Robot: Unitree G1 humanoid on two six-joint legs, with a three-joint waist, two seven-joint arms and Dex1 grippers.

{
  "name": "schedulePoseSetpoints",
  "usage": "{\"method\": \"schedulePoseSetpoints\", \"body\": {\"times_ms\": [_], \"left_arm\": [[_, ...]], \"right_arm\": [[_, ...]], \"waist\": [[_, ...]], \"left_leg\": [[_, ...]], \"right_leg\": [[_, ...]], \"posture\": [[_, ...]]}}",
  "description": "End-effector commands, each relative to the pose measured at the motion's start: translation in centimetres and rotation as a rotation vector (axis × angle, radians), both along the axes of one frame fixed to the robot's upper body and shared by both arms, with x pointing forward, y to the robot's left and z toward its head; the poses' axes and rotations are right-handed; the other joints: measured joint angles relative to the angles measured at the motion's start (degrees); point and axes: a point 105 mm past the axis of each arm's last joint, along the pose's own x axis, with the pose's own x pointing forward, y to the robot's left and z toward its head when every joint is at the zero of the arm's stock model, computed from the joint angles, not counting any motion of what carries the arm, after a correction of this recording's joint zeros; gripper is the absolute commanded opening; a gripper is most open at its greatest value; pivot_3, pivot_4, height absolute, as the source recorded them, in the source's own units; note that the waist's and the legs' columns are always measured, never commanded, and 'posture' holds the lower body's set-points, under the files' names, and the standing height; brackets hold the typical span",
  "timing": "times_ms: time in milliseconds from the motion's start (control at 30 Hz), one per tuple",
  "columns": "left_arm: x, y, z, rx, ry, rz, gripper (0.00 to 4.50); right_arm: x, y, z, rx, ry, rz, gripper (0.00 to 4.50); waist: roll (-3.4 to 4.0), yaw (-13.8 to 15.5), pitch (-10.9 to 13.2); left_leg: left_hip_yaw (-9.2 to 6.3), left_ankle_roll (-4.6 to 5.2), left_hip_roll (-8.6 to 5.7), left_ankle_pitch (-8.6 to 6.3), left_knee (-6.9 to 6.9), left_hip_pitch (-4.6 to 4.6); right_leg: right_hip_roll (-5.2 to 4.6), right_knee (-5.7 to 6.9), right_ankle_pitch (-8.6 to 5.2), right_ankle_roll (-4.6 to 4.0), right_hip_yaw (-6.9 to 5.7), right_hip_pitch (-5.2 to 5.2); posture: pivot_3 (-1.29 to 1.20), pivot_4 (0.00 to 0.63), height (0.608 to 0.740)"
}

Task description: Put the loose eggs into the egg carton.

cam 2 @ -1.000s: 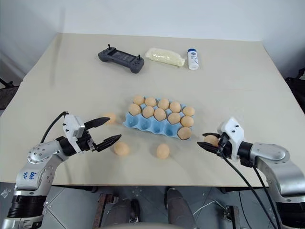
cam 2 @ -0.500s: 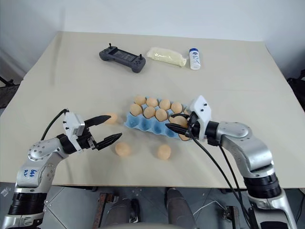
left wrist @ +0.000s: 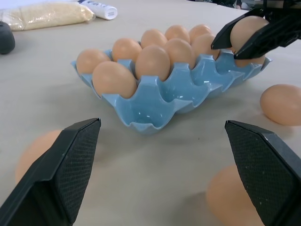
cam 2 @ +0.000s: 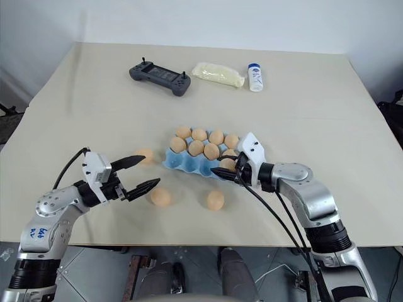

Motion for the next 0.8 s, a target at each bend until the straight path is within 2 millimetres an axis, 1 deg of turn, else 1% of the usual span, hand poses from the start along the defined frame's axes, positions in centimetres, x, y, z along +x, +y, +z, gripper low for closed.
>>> {"method": "schedulePoseSetpoints", "body": {"times_ms": [33,133,167,367,400,500,600,700,800], "left_arm": [[-0.2,0.0,1.1,0.001,-0.042,-0.007,4.5],[-0.3,-0.1,1.1,0.002,-0.043,-0.012,4.5],[-0.3,-0.1,1.0,0.002,-0.042,-0.014,4.5],[-0.4,-0.2,1.0,0.005,-0.038,-0.026,4.5],[-0.3,-0.1,1.0,0.005,-0.038,-0.027,4.5],[-0.3,-0.1,1.0,0.005,-0.034,-0.034,4.5],[-0.3,-0.1,0.9,0.007,-0.029,-0.039,4.5],[-0.2,-0.1,0.9,0.006,-0.027,-0.043,4.5],[-0.1,-0.1,0.8,0.014,-0.025,-0.056,4.5]], "right_arm": [[0.0,0.5,1.4,0.027,-0.06,0.026,3.28],[-0.3,0.4,1.4,0.027,-0.061,0.031,4.34],[-0.4,0.3,1.5,0.027,-0.062,0.033,4.46],[-0.9,-0.5,1.9,0.016,-0.067,0.03,4.46],[-1.1,-0.9,2.2,0.017,-0.078,0.023,4.46],[-2.5,-2.5,3.3,0.03,-0.098,0.027,4.46],[-3.7,-3.6,3.5,0.036,-0.093,0.039,4.46],[-5.2,-4.8,2.9,0.023,-0.056,0.058,4.46],[-7.1,-6.6,1.3,-0.02,0.004,0.083,4.46]], "waist": [[0.01,0.0,0.0],[0.01,0.1,0.0],[0.01,0.1,0.0],[0.02,0.2,0.0],[0.02,0.2,0.0],[0.04,0.7,0.0],[0.04,1.5,0.0],[0.04,1.7,0.0],[0.04,2.0,0.0]], "left_leg": [[0.0,-0.01,0.0,0.0,0.0,0.0],[0.01,-0.03,-0.01,-0.02,0.01,0.0],[0.02,-0.03,-0.01,-0.02,0.0,0.0],[-0.04,-0.1,0.04,-0.06,0.0,0.0],[-0.05,-0.12,0.06,-0.07,-0.01,0.0],[-0.09,-0.17,0.1,-0.11,-0.01,-0.01],[-0.08,-0.21,0.12,-0.2,0.0,-0.01],[-0.08,-0.23,0.13,-0.23,0.01,0.0],[-0.1,-0.25,0.11,-0.26,0.02,0.01]], "right_leg": [[-0.02,0.01,0.0,0.01,-0.03,0.0],[-0.09,0.0,0.02,0.04,-0.19,0.0],[-0.13,-0.01,0.03,0.06,-0.25,0.0],[-0.19,0.01,0.06,0.1,-0.57,0.0],[-0.2,0.01,0.05,0.09,-0.62,0.0],[-0.21,0.01,0.06,0.1,-0.76,0.0],[-0.2,-0.02,0.06,0.11,-1.08,0.0],[-0.2,-0.02,0.06,0.1,-1.18,0.0],[-0.19,-0.03,0.05,0.09,-1.21,0.02]], "posture": [[0.0,0.15,0.74],[0.0,0.15,0.74],[0.0,0.15,0.74],[0.0,0.15,0.74],[0.0,0.15,0.74],[0.0,0.15,0.74],[0.0,0.15,0.74],[0.0,0.15,0.74],[0.0,0.15,0.74]]}}
